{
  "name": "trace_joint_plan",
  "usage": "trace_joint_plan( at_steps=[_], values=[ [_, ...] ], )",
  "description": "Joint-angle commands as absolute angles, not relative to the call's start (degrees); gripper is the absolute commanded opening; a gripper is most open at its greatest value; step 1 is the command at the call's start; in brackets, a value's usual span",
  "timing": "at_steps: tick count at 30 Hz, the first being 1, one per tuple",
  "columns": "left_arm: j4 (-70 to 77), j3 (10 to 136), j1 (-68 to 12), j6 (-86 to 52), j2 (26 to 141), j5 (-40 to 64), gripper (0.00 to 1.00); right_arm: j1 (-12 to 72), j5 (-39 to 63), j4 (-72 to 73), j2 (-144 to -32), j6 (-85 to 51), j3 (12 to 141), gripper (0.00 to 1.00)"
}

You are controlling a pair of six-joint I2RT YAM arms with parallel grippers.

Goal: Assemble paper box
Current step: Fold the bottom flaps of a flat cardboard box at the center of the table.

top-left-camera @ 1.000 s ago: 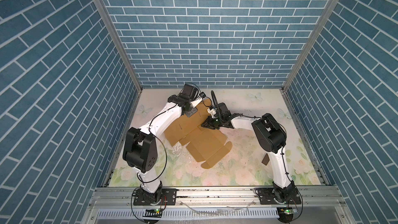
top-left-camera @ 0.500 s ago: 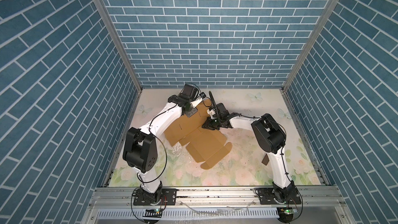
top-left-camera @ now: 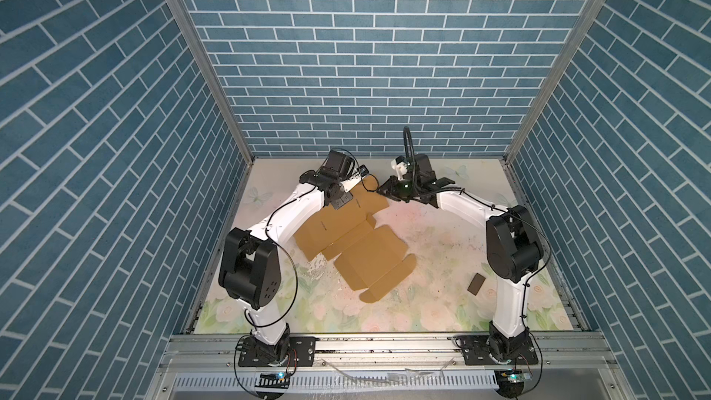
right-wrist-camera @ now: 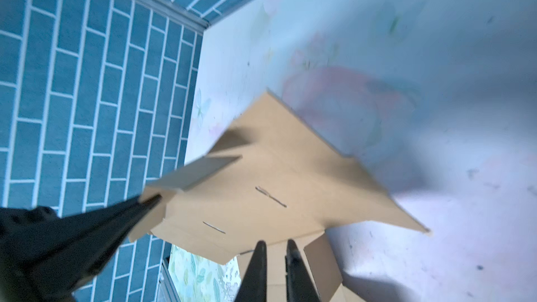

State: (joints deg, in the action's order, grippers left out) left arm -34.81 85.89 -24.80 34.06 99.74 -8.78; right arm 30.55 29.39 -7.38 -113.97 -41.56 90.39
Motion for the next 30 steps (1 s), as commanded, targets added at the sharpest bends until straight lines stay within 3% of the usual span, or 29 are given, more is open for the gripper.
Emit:
trace_joint_plan(
  at_steps=[1,10,13,30],
  values=[
    [-34.95,86.15,-25.06,33.77,98.25,-8.18,0.00,30.06,32.08,-8.29,-115.20,-42.48,94.93,0.14],
    [-34.40,85.75,-25.04,33.22,98.47,-7.82,0.00,31.39,36.91,-9.43,-123.68,-44.81,108.95,0.10],
    [-34.01,85.45,-24.89,33.26,98.87,-7.69,0.00,32.07,36.98,-12.61,-125.24,-43.31,111.46,0.01],
    [-33.85,84.92,-24.86,32.77,97.69,-7.54,0.00,36.01,39.43,-10.90,-126.04,-44.87,107.26,0.00]
  ],
)
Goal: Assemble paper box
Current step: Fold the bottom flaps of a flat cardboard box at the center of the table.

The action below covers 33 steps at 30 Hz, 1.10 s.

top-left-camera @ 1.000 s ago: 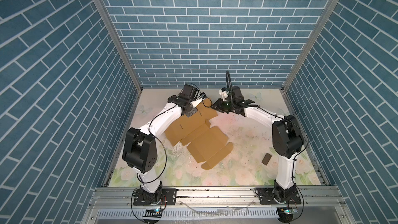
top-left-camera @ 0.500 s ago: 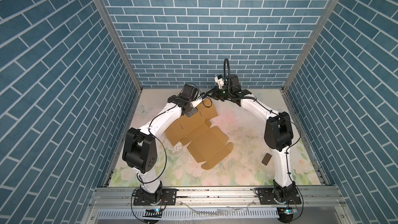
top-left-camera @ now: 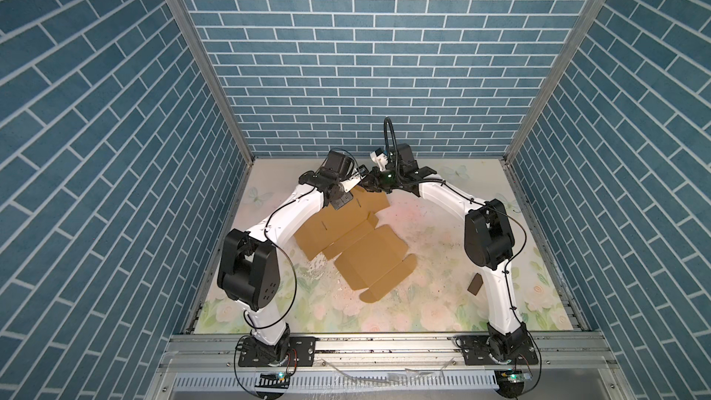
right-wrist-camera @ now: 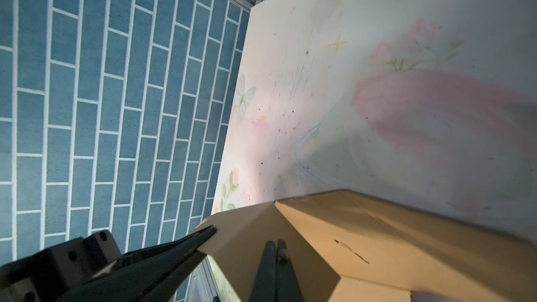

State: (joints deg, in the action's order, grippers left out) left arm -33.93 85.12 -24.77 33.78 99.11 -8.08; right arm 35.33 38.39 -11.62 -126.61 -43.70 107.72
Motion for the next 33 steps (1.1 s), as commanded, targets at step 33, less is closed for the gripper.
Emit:
trace_joint_plan(
  at_steps=[33],
  values=[
    [-31.58,83.73,-25.33,34.30,98.37,-7.89,0.00,36.82,37.81,-8.44,-123.87,-43.51,103.75,0.01]
  ],
)
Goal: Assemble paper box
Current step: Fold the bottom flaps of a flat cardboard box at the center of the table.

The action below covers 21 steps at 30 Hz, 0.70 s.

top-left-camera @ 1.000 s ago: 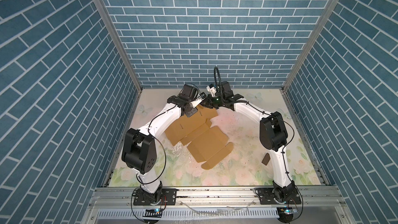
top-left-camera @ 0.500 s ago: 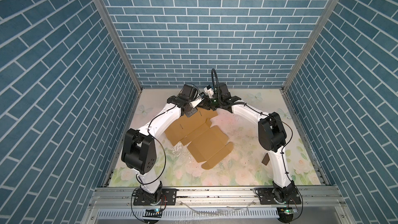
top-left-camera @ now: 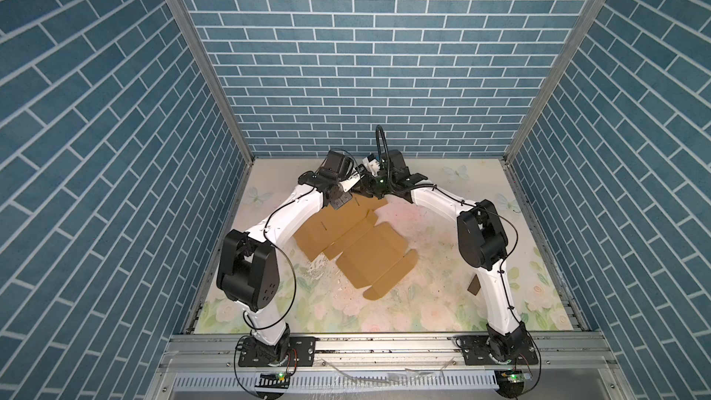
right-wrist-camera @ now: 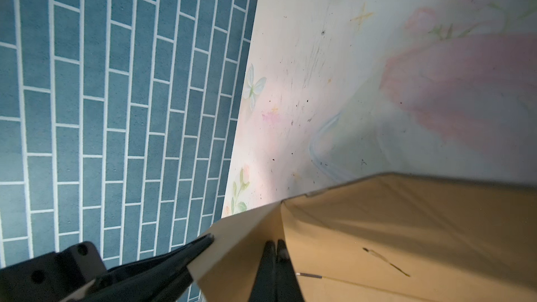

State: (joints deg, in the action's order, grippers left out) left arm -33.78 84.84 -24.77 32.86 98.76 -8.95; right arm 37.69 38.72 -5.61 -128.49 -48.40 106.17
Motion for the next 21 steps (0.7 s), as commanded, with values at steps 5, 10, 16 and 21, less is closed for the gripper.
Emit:
trace_joint_plan(
  at_steps=[5,10,16,21],
  values=[
    [-31.52,83.35,-25.19,34.94,98.88,-6.99,0.00,30.21,34.95,-10.60,-116.44,-37.36,94.32,0.12],
    [-31.09,83.20,-24.74,35.77,99.18,-6.33,0.00,24.26,34.39,-12.69,-112.27,-25.70,88.25,0.39],
    [-32.53,84.56,-24.62,35.85,99.13,-5.25,0.00,21.35,42.36,-10.97,-115.21,-13.34,86.86,0.52],
    [-33.23,84.64,-24.56,35.59,99.18,-4.82,0.00,21.40,49.74,1.86,-119.06,-11.92,85.17,0.53]
  ],
)
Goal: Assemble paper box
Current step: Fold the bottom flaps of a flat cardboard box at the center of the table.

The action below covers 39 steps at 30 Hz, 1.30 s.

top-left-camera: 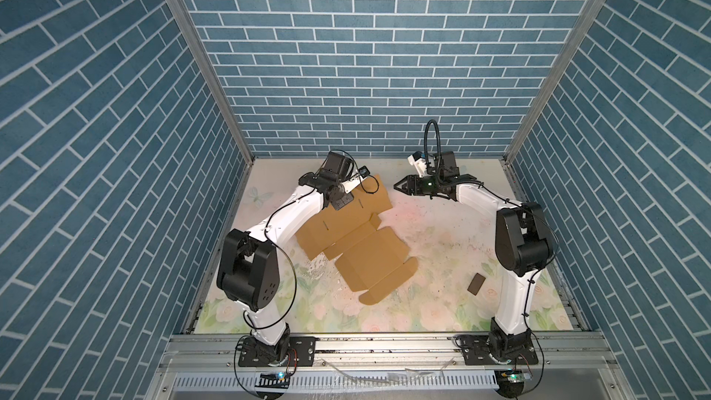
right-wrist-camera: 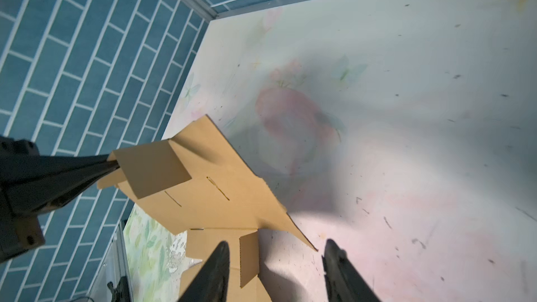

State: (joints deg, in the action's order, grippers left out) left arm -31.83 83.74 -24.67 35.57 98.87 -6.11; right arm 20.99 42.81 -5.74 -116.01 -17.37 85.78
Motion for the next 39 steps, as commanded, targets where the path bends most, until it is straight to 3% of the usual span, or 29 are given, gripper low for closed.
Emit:
trace_joint_plan(
  at_steps=[1,11,19,33,39],
  values=[
    [-33.06,84.48,-24.44,35.69,99.06,-4.79,0.00,21.52,50.98,2.24,-119.96,-11.84,86.05,0.53],
    [-31.96,83.29,-23.76,35.18,99.47,-3.52,0.00,24.54,52.43,-1.43,-128.75,-10.16,94.79,0.43],
    [-31.98,82.06,-23.05,33.95,99.13,-2.43,0.00,24.26,53.44,-2.39,-127.26,-6.37,93.64,0.01],
    [-30.65,79.03,-22.09,34.92,99.44,-2.16,0.22,21.58,54.84,-9.99,-120.05,0.42,91.29,0.00],
    [-31.39,79.70,-22.07,34.63,100.24,-1.61,0.23,20.62,54.58,-18.20,-117.87,4.97,92.07,0.00]
  ],
)
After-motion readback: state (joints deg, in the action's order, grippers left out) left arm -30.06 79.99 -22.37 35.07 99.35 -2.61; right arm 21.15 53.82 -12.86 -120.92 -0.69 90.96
